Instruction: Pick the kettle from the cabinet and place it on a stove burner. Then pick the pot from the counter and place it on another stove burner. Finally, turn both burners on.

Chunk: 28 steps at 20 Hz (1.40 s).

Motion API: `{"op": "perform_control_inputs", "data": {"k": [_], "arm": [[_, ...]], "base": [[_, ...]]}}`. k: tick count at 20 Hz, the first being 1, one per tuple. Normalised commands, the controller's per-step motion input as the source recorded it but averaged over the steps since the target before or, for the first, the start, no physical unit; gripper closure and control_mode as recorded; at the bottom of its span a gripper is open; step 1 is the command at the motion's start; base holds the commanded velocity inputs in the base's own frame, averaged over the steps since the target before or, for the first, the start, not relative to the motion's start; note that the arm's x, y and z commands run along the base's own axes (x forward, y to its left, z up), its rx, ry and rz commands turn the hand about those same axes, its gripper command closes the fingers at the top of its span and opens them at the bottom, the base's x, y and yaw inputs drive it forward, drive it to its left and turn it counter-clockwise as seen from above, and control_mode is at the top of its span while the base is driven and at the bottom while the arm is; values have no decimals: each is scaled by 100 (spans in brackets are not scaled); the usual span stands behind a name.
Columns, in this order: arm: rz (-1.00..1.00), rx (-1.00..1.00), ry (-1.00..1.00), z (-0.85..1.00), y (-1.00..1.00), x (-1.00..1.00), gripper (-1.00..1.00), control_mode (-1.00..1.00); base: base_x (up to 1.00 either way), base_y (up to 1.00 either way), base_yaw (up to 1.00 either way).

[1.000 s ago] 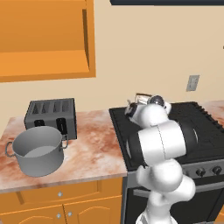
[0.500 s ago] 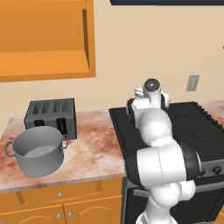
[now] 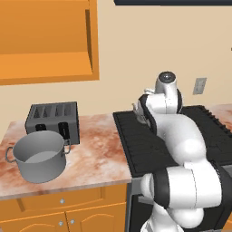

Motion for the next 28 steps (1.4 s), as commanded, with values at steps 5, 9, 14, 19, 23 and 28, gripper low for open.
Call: {"op": "perform_control_inputs", "data": {"k": [5,9,14,19,23,28], "arm": [[0,9,4,0,0,-58,-100,-100],[0,7,3,0,0,-61,-100,-100],[0,5,2,1,0,-59,-100,-100],[0,3,1,0,3,-57,-100,-100],[0,0,0,0,6,-46,-100,-100],[0,0,0,0,7,-43,-100,-100]], "base": [[0,0,0],[0,0,0],[0,0,0],[0,0,0],[0,0,0],[0,0,0]]}}
